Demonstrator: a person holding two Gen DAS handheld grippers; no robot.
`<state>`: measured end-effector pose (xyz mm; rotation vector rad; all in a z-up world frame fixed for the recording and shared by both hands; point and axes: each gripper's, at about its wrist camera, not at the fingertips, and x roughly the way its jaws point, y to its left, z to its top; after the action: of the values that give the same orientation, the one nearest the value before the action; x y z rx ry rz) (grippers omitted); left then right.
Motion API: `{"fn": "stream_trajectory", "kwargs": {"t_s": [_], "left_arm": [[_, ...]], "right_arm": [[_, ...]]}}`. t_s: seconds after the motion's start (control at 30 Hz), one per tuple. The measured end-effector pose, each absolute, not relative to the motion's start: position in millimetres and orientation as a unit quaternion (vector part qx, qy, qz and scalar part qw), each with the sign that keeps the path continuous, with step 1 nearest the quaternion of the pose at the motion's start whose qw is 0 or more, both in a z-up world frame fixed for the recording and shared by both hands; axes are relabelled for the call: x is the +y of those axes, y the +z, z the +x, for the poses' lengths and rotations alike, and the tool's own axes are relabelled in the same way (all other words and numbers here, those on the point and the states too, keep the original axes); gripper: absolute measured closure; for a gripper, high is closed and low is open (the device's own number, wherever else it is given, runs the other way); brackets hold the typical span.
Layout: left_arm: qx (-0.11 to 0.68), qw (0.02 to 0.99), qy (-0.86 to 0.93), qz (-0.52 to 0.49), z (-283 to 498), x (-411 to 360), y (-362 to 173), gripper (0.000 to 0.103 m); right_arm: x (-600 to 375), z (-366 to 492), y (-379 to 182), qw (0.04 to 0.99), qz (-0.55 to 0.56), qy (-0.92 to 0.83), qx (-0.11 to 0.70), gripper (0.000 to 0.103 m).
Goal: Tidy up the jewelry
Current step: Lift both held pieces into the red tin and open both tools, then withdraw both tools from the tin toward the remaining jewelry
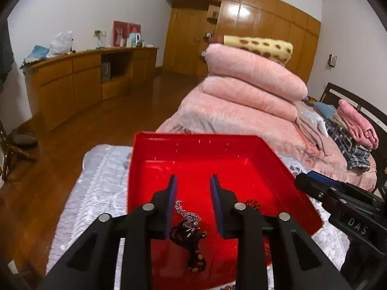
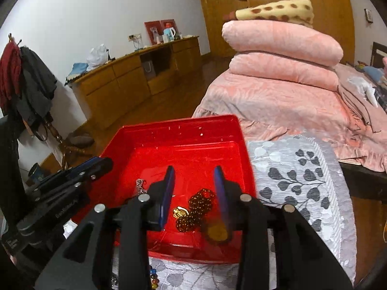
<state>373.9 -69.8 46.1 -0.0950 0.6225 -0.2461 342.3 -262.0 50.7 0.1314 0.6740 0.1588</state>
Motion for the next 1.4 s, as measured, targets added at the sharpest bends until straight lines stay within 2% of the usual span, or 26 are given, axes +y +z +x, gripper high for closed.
{"fn": "stream_trajectory", "kwargs": {"t_s": [0.13,0.17,0.23,0.3,0.33,0.43,0.5,0.7,1.03,1.4], "left_arm": [[0.278,0.952,-0.117,-0.043,347.7,-57.5,65.3,0.051],[0.273,0.954,-0.117,-0.041,341.1,-54.4,68.7,0.048],[0.261,0.959,-0.108,-0.035,322.6,-48.0,74.1,0.034],[0.244,0.965,-0.096,-0.030,300.9,-40.9,76.6,0.027],[0.238,0.966,-0.094,-0.028,293.2,-38.3,77.0,0.023],[0.227,0.970,-0.088,-0.028,268.2,-29.4,77.1,0.014],[0.222,0.971,-0.082,-0.032,252.4,-24.4,74.9,0.011],[0.231,0.969,-0.077,-0.027,210.3,-16.0,60.0,0.008],[0.289,0.955,-0.063,0.005,172.9,-11.4,17.0,0.008],[0.378,0.924,-0.055,0.001,186.7,-10.0,-23.1,0.008]], "right_arm": [[-269.8,318.1,63.0,0.945,0.069,0.072,0.312,0.066],[-270.5,306.8,65.3,0.947,0.066,0.069,0.306,0.062],[-269.7,290.1,67.8,0.951,0.060,0.063,0.296,0.055],[-267.2,268.9,67.4,0.956,0.049,0.054,0.283,0.045],[-266.1,259.4,66.8,0.958,0.044,0.051,0.278,0.044],[-263.0,230.8,61.5,0.961,0.037,0.051,0.268,0.035],[-259.9,211.1,56.5,0.962,0.034,0.049,0.265,0.026],[-254.8,180.1,42.2,0.959,0.038,0.051,0.277,0.018],[-244.3,145.3,12.4,0.945,0.044,0.052,0.320,0.018],[-236.4,142.4,-13.9,0.932,0.051,0.056,0.355,0.018]]}}
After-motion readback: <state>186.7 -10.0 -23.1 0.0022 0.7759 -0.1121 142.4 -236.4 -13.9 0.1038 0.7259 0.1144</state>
